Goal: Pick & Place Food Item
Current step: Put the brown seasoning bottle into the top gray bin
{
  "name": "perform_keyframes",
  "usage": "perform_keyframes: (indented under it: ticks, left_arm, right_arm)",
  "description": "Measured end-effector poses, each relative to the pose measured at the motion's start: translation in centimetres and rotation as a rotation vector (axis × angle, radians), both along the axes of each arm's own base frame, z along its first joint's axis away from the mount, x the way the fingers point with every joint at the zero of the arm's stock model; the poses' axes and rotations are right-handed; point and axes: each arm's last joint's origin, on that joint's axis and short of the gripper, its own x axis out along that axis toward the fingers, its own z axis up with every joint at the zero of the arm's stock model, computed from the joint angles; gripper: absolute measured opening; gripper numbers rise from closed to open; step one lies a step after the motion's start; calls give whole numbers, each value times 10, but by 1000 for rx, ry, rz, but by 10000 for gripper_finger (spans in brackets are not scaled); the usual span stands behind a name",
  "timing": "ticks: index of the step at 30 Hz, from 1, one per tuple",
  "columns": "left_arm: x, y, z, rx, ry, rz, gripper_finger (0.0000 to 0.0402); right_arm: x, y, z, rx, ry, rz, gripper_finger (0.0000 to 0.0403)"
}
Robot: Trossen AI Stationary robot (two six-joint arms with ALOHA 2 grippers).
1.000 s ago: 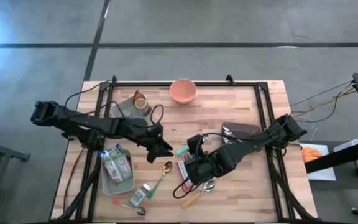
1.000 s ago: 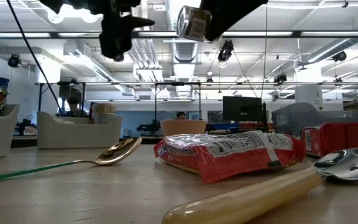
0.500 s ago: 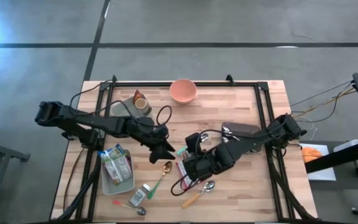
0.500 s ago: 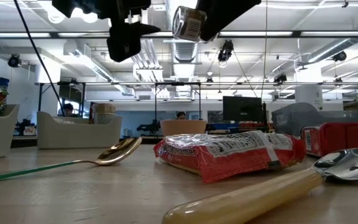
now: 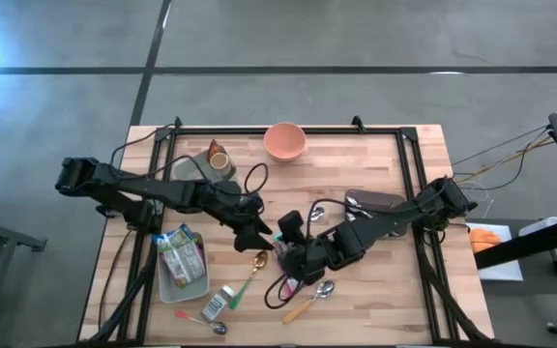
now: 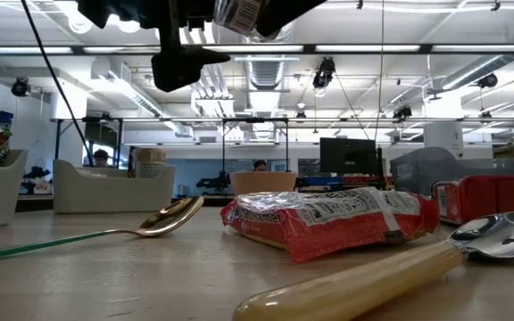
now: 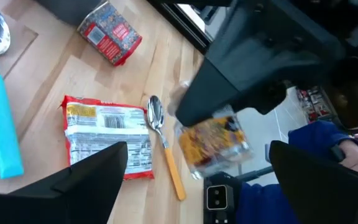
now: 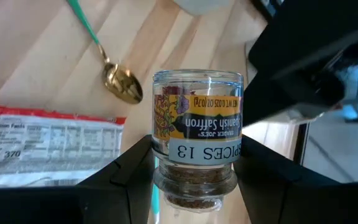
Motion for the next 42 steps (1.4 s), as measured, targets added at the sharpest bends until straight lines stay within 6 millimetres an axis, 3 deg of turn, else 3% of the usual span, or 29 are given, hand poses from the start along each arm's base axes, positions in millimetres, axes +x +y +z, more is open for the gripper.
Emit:
perform_keyframes:
  ticks: [13,22,31,35,42]
  left_arm:
    - [3,-1,-3,-42,19,1,400]
    - [13,-4,-16,-100,42,-53,400]
    - [17,-5,-15,-122,0,-92,395]
    - [17,-6,-14,-131,-5,-113,366]
    - [17,-6,-14,-143,-10,-143,281]
  right_arm:
    - [11,-16,2,58,-24,26,180]
    - [14,-15,3,58,-38,67,180]
    - [14,-14,3,81,-32,93,180]
    - [14,-14,3,79,-32,95,180]
    - [15,-14,4,80,-43,99,180]
